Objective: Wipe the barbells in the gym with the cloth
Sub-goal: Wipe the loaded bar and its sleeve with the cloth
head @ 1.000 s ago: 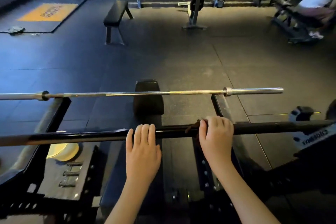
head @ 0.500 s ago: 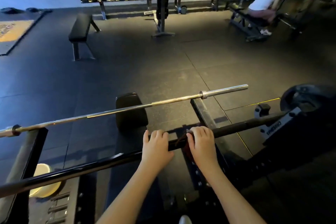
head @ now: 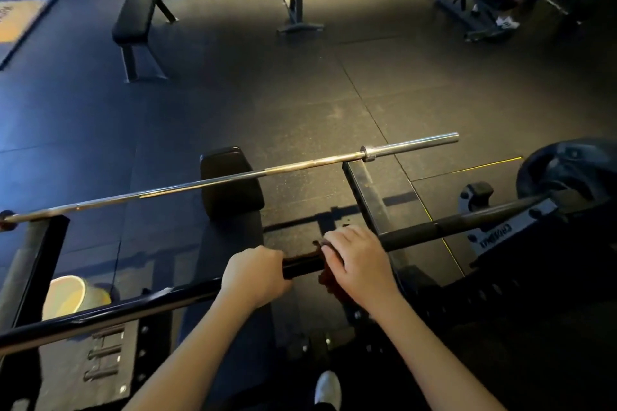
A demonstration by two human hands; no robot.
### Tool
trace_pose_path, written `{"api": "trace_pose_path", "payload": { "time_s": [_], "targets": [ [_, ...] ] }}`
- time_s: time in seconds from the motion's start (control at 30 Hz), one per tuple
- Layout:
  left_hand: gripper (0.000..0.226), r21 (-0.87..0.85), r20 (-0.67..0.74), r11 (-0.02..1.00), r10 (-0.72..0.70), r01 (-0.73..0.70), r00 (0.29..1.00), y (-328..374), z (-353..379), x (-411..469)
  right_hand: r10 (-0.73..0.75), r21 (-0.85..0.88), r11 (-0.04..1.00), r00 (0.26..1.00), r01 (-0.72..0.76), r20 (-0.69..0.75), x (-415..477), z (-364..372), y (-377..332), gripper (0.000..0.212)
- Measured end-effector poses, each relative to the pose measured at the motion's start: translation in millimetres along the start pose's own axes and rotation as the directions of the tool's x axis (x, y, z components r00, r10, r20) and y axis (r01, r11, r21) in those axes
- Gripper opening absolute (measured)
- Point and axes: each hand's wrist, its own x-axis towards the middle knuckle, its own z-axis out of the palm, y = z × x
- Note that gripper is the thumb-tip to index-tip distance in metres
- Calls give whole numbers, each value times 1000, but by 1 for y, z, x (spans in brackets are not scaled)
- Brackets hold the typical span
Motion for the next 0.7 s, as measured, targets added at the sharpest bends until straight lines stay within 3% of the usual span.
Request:
{"api": "trace_pose_path", "payload": {
  "time_s": [0.1,0.2,0.23,0.3,0.37,0.43,0.53,0.6,0.63,0.7],
  "targets": [
    [27,62,-57,998,-7,10,998,0,5,-2,181,-44,982,979,-185,-92,-4,-20,43,26],
    [27,161,-225,987,57,-20,973,1,13,-4,382,-6,919,896,-394,-226,-7,-7,25,18],
    [33,177,-268,983,95,-48,959,1,18,-5,385,22,920,893,-391,-231,-5,1,10,18],
    [43,185,-365,982,115,-49,924,-1,25,-7,254,30,967,946,-253,-203,-6,13,-17,22],
    [40,182,-443,983,111,-32,890,-2,33,-7,91,6,996,989,-91,-113,-10,10,-17,26],
    [38,167,-454,985,122,-50,882,1,36,-7,44,-22,999,998,-45,-39,-12,-4,5,27],
    [30,75,-323,995,89,-68,942,4,26,-7,240,-65,966,964,-249,-115,-9,-23,36,22],
    [25,-14,-131,998,54,-57,990,1,13,1,403,-37,907,893,-418,-200,-5,-19,30,19],
    [34,-116,13,992,59,-57,998,2,6,8,425,-21,899,883,-437,-201,-4,-13,20,21],
    [52,-249,217,968,82,-27,973,12,-7,26,335,-16,940,933,-340,-133,-8,-2,1,29]
  ]
}}
